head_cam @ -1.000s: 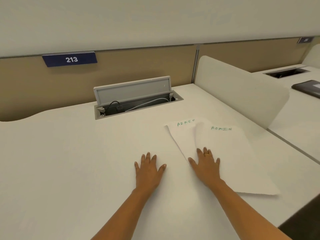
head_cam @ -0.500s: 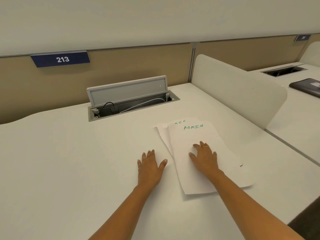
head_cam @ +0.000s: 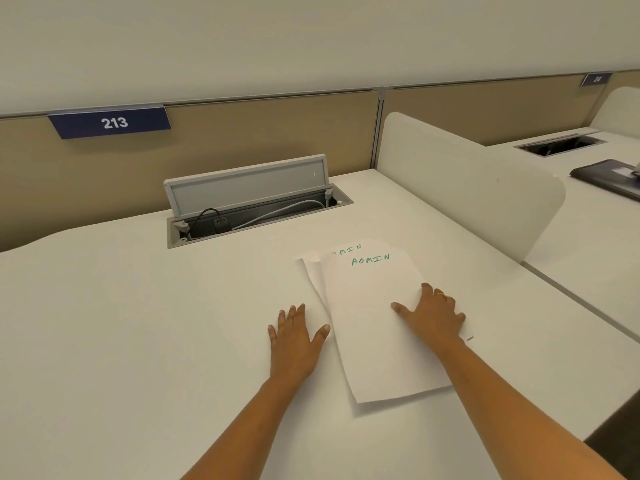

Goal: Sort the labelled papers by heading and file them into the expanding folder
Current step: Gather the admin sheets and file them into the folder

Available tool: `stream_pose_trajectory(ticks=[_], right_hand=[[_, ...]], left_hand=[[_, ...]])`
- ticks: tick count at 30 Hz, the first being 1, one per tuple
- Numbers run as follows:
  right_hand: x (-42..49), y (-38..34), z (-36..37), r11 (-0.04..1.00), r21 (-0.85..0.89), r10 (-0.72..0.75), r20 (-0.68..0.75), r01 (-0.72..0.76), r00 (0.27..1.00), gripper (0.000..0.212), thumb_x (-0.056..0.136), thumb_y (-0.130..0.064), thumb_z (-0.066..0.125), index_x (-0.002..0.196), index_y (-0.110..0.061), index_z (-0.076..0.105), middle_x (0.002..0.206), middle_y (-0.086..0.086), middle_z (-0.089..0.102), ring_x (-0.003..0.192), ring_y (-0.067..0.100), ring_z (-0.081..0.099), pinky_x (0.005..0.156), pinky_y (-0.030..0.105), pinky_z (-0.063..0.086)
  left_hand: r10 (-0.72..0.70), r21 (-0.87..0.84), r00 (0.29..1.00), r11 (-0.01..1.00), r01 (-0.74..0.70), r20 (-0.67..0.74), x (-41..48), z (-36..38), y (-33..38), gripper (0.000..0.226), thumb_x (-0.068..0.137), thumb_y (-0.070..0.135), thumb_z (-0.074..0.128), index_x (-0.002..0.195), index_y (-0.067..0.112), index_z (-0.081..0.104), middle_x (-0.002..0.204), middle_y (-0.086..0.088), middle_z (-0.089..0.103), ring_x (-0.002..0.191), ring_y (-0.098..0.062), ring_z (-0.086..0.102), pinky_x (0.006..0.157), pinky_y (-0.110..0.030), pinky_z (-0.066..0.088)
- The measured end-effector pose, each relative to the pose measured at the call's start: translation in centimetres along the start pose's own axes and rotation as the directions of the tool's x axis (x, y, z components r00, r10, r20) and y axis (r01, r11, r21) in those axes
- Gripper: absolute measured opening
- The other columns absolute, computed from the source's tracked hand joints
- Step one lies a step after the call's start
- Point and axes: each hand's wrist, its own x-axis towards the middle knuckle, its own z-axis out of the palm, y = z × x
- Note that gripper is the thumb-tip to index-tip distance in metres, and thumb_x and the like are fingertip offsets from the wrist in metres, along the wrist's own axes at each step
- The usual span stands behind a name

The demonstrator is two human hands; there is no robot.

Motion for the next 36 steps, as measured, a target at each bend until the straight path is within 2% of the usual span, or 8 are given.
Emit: stream_pose_trajectory(ticks=[7, 12, 16, 22, 26, 29, 32, 36], right_hand=[[-3.3, -3.8, 0.7, 0.996, 0.009, -0.090, -0.047, 0.090, 0.995, 0.075, 0.081, -0.059, 0.057, 0.137, -0.015, 0.033, 0.135, 0.006, 0.043, 0.128, 0.025, 0.035, 0.097, 0.040, 0.036], [-5.8, -7.2, 1.8, 0.964, 0.228, -0.147, 0.047, 0.133, 0.988, 0.068, 0.086, -0.039, 0.062, 0.141, -0.015, 0.031, 0.138, 0.006, 0.046, 0.130, 0.024, 0.040, 0.099, 0.035, 0.037], [-7.5, -9.7, 2.6, 0.882, 0.457, -0.184, 0.105, 0.117, 0.977, 0.053, 0.086, -0.022, 0.064, 0.134, -0.016, 0.042, 0.130, 0.010, 0.055, 0.119, 0.026, 0.051, 0.093, 0.032, 0.040], [-9.0, -12.6, 3.5, 0.802, 0.568, -0.359, 0.213, 0.184, 0.909, 0.032, 0.092, -0.016, 0.055, 0.122, -0.007, 0.049, 0.119, 0.012, 0.059, 0.105, 0.028, 0.056, 0.085, 0.031, 0.044], [-9.7, -13.9, 4.2, 0.793, 0.551, -0.440, 0.221, 0.261, 0.871, 0.024, 0.098, -0.020, 0.042, 0.094, -0.001, 0.054, 0.094, 0.012, 0.059, 0.087, 0.027, 0.052, 0.069, 0.028, 0.036], [-9.5, -14.7, 4.4, 0.791, 0.551, -0.410, 0.158, 0.265, 0.898, 0.037, 0.100, -0.019, 0.037, 0.063, -0.013, 0.035, 0.064, 0.001, 0.042, 0.069, 0.023, 0.041, 0.056, 0.029, 0.026], [-9.5, -15.5, 4.6, 0.775, 0.589, -0.368, 0.127, 0.228, 0.921, 0.041, 0.099, -0.018, 0.038, 0.059, -0.014, 0.028, 0.058, 0.001, 0.033, 0.055, 0.017, 0.031, 0.051, 0.029, 0.020], [-10.9, -17.4, 5.5, 0.754, 0.633, -0.380, 0.203, 0.175, 0.902, 0.035, 0.098, -0.017, 0.041, 0.064, -0.010, 0.035, 0.063, 0.004, 0.038, 0.058, 0.020, 0.034, 0.054, 0.028, 0.023]], left_hand=[[-0.058, -0.266, 0.997, 0.963, 0.042, -0.055, -0.7, -2.0, -1.0, 0.066, 0.095, 0.039, 0.044, 0.148, 0.012, 0.017, 0.156, -0.005, 0.019, 0.146, -0.021, 0.006, 0.118, -0.036, 0.007], [-0.187, -0.464, 0.978, 0.877, 0.122, -0.095, -1.7, -5.1, -3.9, 0.060, 0.095, 0.031, 0.049, 0.147, 0.016, 0.023, 0.152, -0.008, 0.030, 0.141, -0.023, 0.027, 0.114, -0.036, 0.025], [-0.365, -0.700, 0.920, 0.694, 0.169, -0.140, -2.7, -8.1, -6.4, 0.049, 0.095, 0.016, 0.050, 0.142, 0.018, 0.035, 0.137, -0.012, 0.050, 0.126, -0.027, 0.047, 0.099, -0.032, 0.037], [-0.552, -0.862, 0.832, 0.450, 0.236, -0.060, -3.6, -11.2, -11.6, 0.044, 0.086, 0.004, 0.059, 0.130, 0.010, 0.052, 0.119, -0.016, 0.062, 0.107, -0.035, 0.060, 0.088, -0.038, 0.050], [-0.593, -0.867, 0.797, 0.452, 0.210, -0.117, -4.9, -12.5, -13.9, 0.034, 0.085, -0.002, 0.056, 0.118, 0.004, 0.062, 0.110, -0.013, 0.067, 0.100, -0.033, 0.063, 0.089, -0.039, 0.051], [-0.620, -0.849, 0.771, 0.479, 0.223, -0.147, -5.8, -13.3, -15.4, 0.031, 0.085, -0.002, 0.056, 0.115, 0.005, 0.065, 0.109, -0.012, 0.067, 0.101, -0.032, 0.063, 0.095, -0.043, 0.049], [-0.626, -0.830, 0.766, 0.498, 0.250, -0.146, -6.4, -13.8, -16.7, 0.030, 0.087, -0.001, 0.054, 0.114, 0.005, 0.065, 0.108, -0.013, 0.067, 0.100, -0.033, 0.063, 0.094, -0.044, 0.050], [-0.625, -0.837, 0.768, 0.491, 0.243, -0.144, -6.9, -13.9, -17.1, 0.028, 0.093, 0.009, 0.050, 0.117, 0.008, 0.063, 0.115, -0.011, 0.066, 0.105, -0.033, 0.061, 0.097, -0.047, 0.047]])
